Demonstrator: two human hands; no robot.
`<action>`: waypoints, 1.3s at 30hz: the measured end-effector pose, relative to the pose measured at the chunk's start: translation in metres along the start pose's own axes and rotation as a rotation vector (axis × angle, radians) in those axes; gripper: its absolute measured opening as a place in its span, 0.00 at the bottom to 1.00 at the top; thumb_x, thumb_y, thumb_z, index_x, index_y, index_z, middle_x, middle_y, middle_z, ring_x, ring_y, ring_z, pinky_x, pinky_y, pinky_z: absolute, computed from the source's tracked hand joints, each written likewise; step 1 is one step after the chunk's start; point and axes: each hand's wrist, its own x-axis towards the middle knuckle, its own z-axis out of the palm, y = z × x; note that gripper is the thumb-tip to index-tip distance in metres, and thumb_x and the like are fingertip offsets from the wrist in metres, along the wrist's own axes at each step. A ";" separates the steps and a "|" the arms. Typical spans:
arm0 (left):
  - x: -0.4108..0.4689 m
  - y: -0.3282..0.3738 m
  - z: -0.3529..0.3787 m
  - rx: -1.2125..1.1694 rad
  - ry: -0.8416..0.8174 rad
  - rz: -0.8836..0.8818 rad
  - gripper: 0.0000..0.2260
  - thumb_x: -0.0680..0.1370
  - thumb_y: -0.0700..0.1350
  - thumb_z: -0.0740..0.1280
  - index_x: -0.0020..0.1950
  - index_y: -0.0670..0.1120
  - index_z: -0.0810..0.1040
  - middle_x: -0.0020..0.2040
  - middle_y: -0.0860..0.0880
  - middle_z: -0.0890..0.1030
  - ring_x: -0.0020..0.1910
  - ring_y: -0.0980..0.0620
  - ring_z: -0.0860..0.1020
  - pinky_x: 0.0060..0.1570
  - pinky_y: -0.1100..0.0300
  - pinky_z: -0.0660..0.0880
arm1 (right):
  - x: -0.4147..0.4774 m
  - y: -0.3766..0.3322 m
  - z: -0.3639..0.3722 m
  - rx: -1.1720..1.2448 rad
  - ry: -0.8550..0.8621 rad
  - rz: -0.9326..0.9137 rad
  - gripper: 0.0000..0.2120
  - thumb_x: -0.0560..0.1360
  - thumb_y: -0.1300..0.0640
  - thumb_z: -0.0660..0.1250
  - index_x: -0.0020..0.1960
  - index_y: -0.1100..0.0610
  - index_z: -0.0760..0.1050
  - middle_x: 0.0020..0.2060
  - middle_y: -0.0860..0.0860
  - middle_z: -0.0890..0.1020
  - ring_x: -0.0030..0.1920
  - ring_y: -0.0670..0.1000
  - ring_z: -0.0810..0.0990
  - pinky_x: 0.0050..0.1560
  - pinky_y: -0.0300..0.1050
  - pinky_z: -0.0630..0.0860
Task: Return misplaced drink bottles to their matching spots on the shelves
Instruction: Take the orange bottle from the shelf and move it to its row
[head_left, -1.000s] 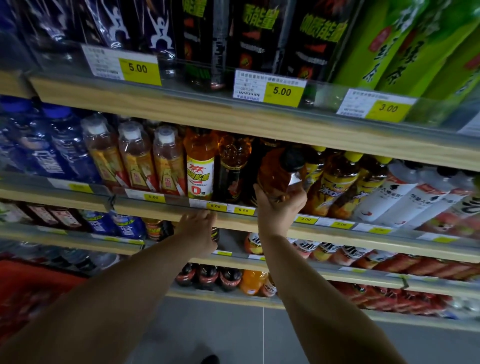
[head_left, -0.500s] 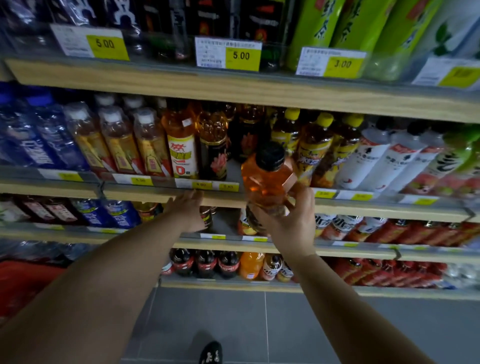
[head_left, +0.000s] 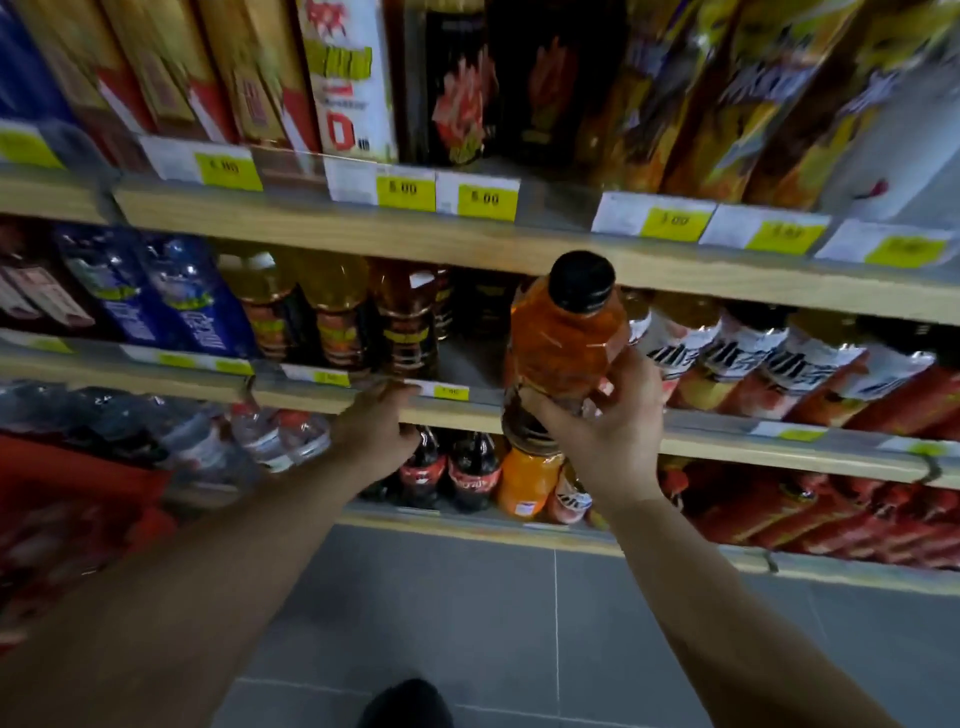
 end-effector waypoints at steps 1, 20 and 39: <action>0.005 -0.006 0.015 0.005 -0.020 0.013 0.25 0.71 0.44 0.69 0.68 0.49 0.72 0.67 0.43 0.74 0.64 0.42 0.72 0.60 0.53 0.71 | 0.000 0.011 0.009 0.025 0.002 -0.011 0.32 0.60 0.48 0.81 0.58 0.53 0.71 0.52 0.46 0.73 0.57 0.49 0.74 0.54 0.51 0.77; 0.046 -0.049 0.086 -0.012 0.064 0.250 0.19 0.71 0.44 0.70 0.62 0.49 0.77 0.65 0.49 0.71 0.66 0.48 0.68 0.62 0.58 0.66 | 0.009 0.058 0.096 0.255 0.180 -0.241 0.34 0.62 0.48 0.80 0.61 0.47 0.67 0.58 0.54 0.76 0.60 0.50 0.75 0.61 0.51 0.74; 0.051 -0.056 0.090 -0.107 0.016 0.208 0.19 0.70 0.44 0.68 0.61 0.52 0.76 0.66 0.48 0.69 0.64 0.48 0.70 0.58 0.60 0.66 | 0.041 0.056 0.201 0.166 0.443 0.038 0.40 0.62 0.53 0.80 0.67 0.65 0.66 0.60 0.61 0.70 0.61 0.61 0.68 0.58 0.55 0.69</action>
